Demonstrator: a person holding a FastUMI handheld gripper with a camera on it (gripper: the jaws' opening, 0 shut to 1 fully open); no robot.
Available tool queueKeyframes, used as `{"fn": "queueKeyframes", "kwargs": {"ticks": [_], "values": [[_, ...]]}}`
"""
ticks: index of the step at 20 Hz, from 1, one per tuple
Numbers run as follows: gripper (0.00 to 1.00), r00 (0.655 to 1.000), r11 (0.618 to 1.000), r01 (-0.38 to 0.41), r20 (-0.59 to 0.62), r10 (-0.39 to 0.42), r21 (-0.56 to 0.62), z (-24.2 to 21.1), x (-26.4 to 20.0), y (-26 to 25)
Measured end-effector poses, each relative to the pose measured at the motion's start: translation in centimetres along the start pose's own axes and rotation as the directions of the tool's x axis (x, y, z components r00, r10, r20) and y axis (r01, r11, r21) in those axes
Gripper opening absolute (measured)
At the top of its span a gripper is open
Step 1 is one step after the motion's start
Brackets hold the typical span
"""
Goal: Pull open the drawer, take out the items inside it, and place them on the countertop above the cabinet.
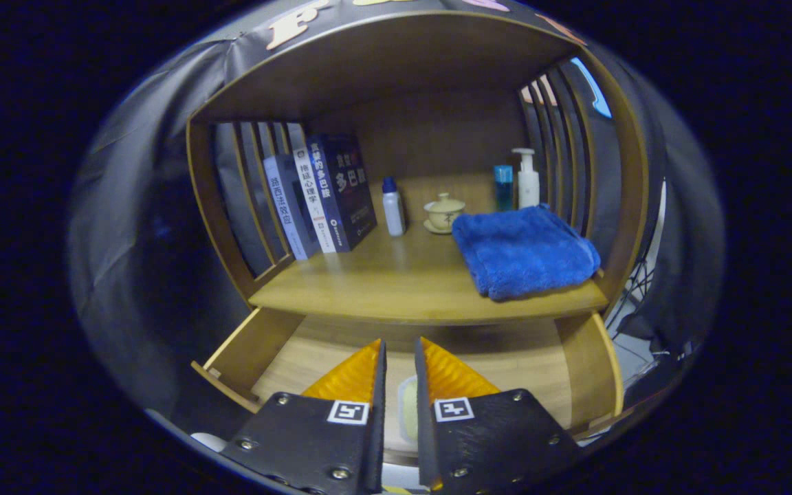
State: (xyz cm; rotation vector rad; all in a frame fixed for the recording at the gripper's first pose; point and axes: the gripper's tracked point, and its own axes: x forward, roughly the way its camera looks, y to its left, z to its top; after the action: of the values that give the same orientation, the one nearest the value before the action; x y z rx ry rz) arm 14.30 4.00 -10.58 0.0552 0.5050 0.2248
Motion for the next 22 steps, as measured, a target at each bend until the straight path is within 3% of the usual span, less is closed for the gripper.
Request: {"fn": "queueKeyframes", "kwargs": {"ticks": [1,3,6,11,13,15,16,17,18,20,22], "values": [[0.21,0.998,0.999,0.042,-0.046,-0.042,-0.011,-0.9,0.1,-0.7],[0.21,0.992,0.999,0.030,-0.124,-0.028,0.019,-3.2,1.8,-0.2],[0.54,0.967,0.991,0.067,-0.253,-0.036,0.113,-6.6,3.9,-1.2],[0.53,0.923,0.991,0.099,-0.381,-0.056,0.095,-10.1,6.4,-1.3],[0.39,0.893,0.992,0.125,-0.440,-0.100,0.030,-11.9,6.6,-1.4],[0.25,0.912,0.977,0.210,-0.352,-0.208,-0.033,-10.8,8.1,-3.4],[0.18,0.905,0.985,0.171,-0.393,-0.164,-0.017,-11.9,8.7,-2.8],[0.19,0.912,0.990,0.142,-0.388,-0.131,-0.001,-11.3,7.3,-1.5],[0.19,0.920,0.987,0.157,-0.364,-0.144,0.008,-10.3,6.8,-1.9],[0.07,0.936,0.988,0.148,-0.330,-0.125,0.043,-9.9,6.9,-1.6],[0.07,0.951,0.991,0.112,-0.296,-0.087,0.067,-9.0,6.3,-0.7]]}}
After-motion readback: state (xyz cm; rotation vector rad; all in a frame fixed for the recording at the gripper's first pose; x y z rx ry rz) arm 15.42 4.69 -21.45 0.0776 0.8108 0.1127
